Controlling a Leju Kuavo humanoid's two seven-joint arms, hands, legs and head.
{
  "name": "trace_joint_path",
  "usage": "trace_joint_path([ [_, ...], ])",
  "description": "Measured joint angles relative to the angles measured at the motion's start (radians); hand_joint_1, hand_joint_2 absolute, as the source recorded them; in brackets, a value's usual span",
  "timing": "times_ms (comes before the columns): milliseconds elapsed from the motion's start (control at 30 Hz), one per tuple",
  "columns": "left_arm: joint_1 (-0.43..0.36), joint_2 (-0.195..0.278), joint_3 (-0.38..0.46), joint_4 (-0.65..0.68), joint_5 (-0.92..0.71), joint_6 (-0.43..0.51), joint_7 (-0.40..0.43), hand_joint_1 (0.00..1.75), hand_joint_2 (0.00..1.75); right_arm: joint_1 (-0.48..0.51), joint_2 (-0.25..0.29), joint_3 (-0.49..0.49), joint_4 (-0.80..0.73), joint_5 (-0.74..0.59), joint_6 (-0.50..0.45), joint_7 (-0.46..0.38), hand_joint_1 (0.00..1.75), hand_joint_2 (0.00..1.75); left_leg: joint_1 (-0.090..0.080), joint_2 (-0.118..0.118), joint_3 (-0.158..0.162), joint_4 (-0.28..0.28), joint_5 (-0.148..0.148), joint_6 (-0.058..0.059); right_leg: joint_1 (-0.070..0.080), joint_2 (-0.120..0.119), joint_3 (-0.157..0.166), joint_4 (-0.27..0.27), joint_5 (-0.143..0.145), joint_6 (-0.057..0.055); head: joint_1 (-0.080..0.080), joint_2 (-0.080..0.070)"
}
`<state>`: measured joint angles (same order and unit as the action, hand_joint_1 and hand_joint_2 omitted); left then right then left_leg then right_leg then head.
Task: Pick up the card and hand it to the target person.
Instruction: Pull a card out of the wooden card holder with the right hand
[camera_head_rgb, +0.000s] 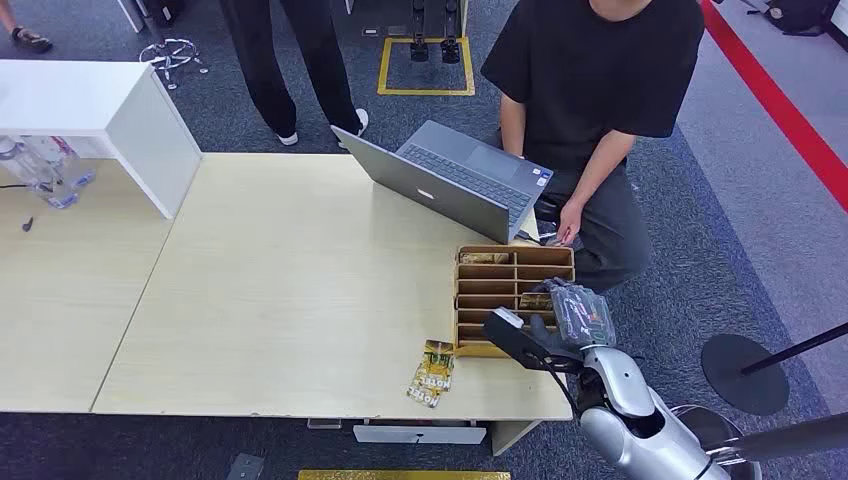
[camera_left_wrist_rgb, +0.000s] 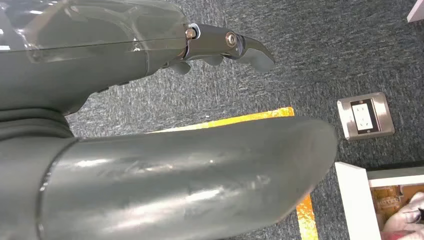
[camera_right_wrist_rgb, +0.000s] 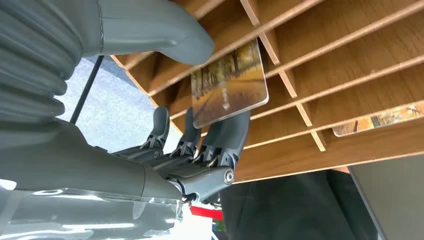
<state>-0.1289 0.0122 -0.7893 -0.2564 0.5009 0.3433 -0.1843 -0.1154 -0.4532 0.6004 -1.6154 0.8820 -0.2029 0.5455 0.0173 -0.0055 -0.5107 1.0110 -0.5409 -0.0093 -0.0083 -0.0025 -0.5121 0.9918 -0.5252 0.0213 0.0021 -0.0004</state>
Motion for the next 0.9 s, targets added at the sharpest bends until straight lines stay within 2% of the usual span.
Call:
trace_joint_path([
  [333, -0.001, 0.000, -0.001, 0.000, 0.000, 0.000, 0.000, 0.00, 0.00, -0.004, 0.003, 0.000, 0.006, 0.001, 0.000, -0.002, 1.06, 1.75, 0.000, 0.000, 0.000, 0.000, 0.000, 0.000, 0.000, 0.000, 0.000, 0.000, 0.000, 0.000, 0.000, 0.000],
  [567, -0.001, 0.000, -0.001, 0.000, 0.000, 0.000, 0.000, 0.00, 0.00, -0.007, 0.005, 0.001, 0.008, 0.008, 0.000, -0.002, 1.49, 1.75, 0.000, 0.000, 0.000, 0.000, 0.000, 0.000, 0.000, 0.000, 0.000, 0.000, 0.000, 0.000, 0.000, 0.000],
  [900, -0.001, 0.000, -0.005, 0.000, 0.000, 0.000, 0.000, 0.00, 0.00, -0.007, 0.007, 0.009, 0.008, 0.016, -0.007, -0.002, 1.52, 1.75, 0.000, 0.000, 0.000, 0.000, 0.000, 0.000, 0.000, 0.000, 0.000, 0.000, 0.000, 0.000, 0.000, 0.000],
])
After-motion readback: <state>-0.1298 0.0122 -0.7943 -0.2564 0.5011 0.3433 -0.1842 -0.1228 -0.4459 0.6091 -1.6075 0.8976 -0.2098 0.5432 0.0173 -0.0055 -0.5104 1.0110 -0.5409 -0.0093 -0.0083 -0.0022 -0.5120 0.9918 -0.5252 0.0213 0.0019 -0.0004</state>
